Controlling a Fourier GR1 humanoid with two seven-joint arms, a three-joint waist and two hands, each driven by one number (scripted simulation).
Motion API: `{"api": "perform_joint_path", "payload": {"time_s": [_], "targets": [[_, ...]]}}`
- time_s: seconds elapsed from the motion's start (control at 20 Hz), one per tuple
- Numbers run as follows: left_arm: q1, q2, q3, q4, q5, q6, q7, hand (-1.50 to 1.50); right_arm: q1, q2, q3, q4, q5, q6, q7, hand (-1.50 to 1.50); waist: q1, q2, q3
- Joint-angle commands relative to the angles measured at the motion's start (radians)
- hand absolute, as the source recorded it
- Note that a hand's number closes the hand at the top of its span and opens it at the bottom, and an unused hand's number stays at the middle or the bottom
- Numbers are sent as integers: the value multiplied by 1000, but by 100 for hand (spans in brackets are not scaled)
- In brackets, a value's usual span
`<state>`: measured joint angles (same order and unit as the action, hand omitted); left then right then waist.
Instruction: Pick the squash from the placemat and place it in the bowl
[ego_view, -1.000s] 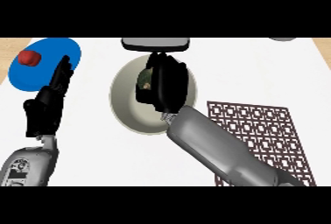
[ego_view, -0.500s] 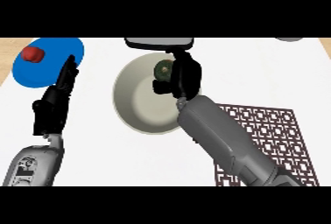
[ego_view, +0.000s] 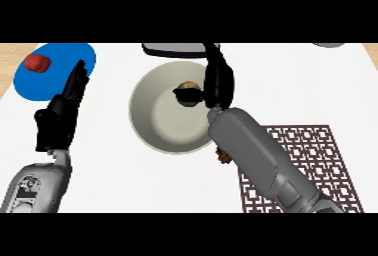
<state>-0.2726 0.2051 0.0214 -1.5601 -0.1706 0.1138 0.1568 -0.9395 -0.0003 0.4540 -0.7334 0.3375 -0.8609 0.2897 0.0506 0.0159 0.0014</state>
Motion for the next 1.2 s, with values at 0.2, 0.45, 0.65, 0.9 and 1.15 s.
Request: {"api": "perform_joint_path", "payload": {"time_s": [0.2, 0.45, 0.65, 0.9, 1.15], "targets": [[7, 31, 59, 58, 6, -10, -48, 0, 140, -34, -127, -152, -157, 93, -215, -150, -54, -14, -1], [48, 53, 84, -25, 31, -36, 3, 0, 301, -136, -138, -418, -208, 215, -209, -150, -58, -20, -1], [96, 42, 76, -88, 13, -14, 21, 0, 573, -145, -50, -683, -216, 224, -225, -150, -68, -25, -1], [39, -11, 28, -47, -30, 10, 36, 0, 703, -259, -65, -886, -254, 362, -229, -150, -63, -18, -1], [83, -7, 21, -189, -41, 3, 142, 0, 862, -265, -60, -1004, -244, 392, -278, -150, -54, -19, -1]]}}
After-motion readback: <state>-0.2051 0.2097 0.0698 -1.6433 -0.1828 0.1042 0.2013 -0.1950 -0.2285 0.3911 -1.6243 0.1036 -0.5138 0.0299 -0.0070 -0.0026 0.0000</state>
